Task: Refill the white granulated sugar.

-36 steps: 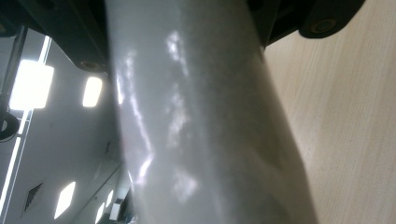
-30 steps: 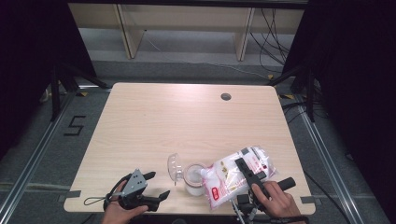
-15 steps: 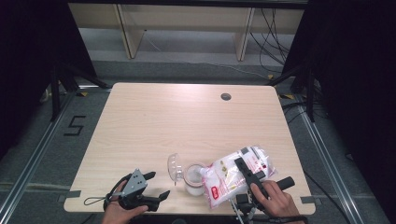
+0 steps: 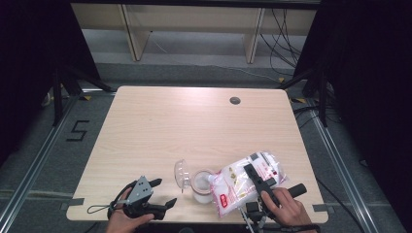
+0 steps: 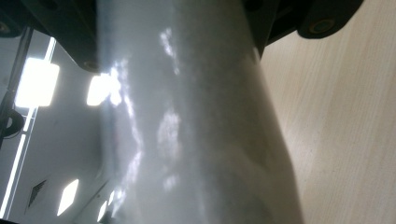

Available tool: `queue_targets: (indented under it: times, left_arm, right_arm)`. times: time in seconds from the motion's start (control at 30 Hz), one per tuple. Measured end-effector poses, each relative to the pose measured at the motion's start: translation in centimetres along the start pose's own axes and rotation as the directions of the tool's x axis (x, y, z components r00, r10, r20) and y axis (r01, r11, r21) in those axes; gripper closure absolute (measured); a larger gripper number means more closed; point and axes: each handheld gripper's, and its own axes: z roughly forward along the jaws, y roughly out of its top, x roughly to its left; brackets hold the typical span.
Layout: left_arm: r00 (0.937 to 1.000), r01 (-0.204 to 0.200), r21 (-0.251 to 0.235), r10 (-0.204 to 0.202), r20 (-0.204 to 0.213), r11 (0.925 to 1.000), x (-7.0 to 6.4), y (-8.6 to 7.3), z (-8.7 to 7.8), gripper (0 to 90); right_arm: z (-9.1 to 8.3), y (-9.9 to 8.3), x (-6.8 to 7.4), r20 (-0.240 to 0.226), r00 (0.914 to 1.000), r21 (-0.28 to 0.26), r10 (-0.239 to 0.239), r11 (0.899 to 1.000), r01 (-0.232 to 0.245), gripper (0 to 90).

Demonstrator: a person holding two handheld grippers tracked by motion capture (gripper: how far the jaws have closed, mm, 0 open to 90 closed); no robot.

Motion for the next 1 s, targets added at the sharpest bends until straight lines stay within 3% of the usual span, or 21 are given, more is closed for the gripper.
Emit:
queue_targets:
  times: [0.03, 0.13, 0.2, 0.27, 0.33, 0.37, 0.43, 0.53, 0.67, 0.8, 0.87, 0.9, 0.97, 1.0]
  left_arm:
    - [1.0, 0.004, 0.0, -0.004, 0.0, 1.0, -0.1, 0.0, 0.0, 17.0]
    - [1.0, -0.004, 0.002, 0.004, 0.003, 1.0, 0.0, 0.0, 0.0, 17.0]
    - [1.0, 0.0, 0.0, 0.0, 0.001, 1.0, 0.0, 0.0, 0.0, 17.0]
    - [1.0, 0.001, -0.002, -0.001, 0.002, 1.0, 0.0, 0.0, 0.0, 17.0]
    - [1.0, 0.001, -0.002, -0.001, 0.003, 1.0, 0.0, 0.0, 0.0, 17.0]
    - [1.0, -0.002, -0.006, 0.002, 0.007, 1.0, 0.0, 0.0, 0.0, 17.0]
    - [1.0, 0.004, -0.001, -0.004, 0.001, 1.0, -0.1, 0.0, 0.0, 17.0]
    - [1.0, 0.003, -0.001, -0.003, 0.001, 1.0, -0.1, 0.0, 0.0, 17.0]
    - [1.0, -0.004, -0.001, 0.004, 0.001, 1.0, 0.0, 0.0, 0.0, 17.0]
    - [1.0, -0.001, -0.001, 0.001, 0.0, 1.0, 0.0, 0.0, 0.0, 17.0]
    - [1.0, 0.002, 0.0, -0.002, 0.001, 1.0, -0.1, 0.0, 0.0, 17.0]
    - [1.0, 0.003, -0.001, -0.003, 0.001, 1.0, -0.1, 0.0, 0.0, 17.0]
    - [1.0, -0.005, 0.001, 0.005, 0.002, 1.0, 0.0, 0.0, 0.0, 17.0]
    - [1.0, -0.006, 0.0, 0.006, 0.0, 1.0, 0.0, 0.0, 0.0, 17.0]
  right_arm:
    - [-0.1, 0.0, 0.1, 0.002, 0.9999, 0.007, 0.01, 1.0, -0.01, 66.6]
    - [-0.1, -0.1, -0.3, 0.014, 0.9993, -0.011, -0.035, 0.999, 0.036, 66.8]
    - [-0.1, -0.2, -0.2, 0.018, 0.9998, -0.024, -0.002, 1.0, 0.002, 66.9]
    - [-0.3, -0.2, 0.3, 0.013, 0.9969, -0.003, 0.078, 0.997, -0.078, 67.0]
    - [-0.4, -0.1, -0.3, 0.017, 0.9994, -0.019, 0.032, 0.999, -0.031, 67.1]
    - [-0.4, -0.1, -0.3, 0.03, 0.9983, -0.03, 0.049, 0.998, -0.048, 67.0]
    - [-0.5, -0.1, -0.5, 0.032, 0.9992, -0.035, 0.024, 0.999, -0.023, 67.1]
    - [-0.7, 0.0, -0.2, 0.026, 0.9972, -0.016, 0.07, 0.997, -0.07, 67.1]
    - [-0.7, 0.0, -0.6, 0.017, 0.9996, -0.014, 0.021, 1.0, -0.021, 67.0]
    - [-0.8, 0.1, -0.5, 0.012, 0.9993, -0.01, 0.036, 0.999, -0.036, 67.0]
    - [-0.7, 0.1, -0.7, 0.029, 0.9996, -0.029, 0.005, 1.0, -0.004, 67.0]
    - [-0.7, 0.1, -0.7, 0.046, 0.9989, -0.039, 0.003, 0.999, -0.001, 67.0]
    - [-0.8, 0.1, -0.7, 0.037, 0.9992, -0.026, 0.015, 1.0, -0.014, 67.0]
    - [-0.7, 0.1, -0.8, 0.049, 0.9987, -0.04, -0.008, 0.999, 0.01, 67.0]
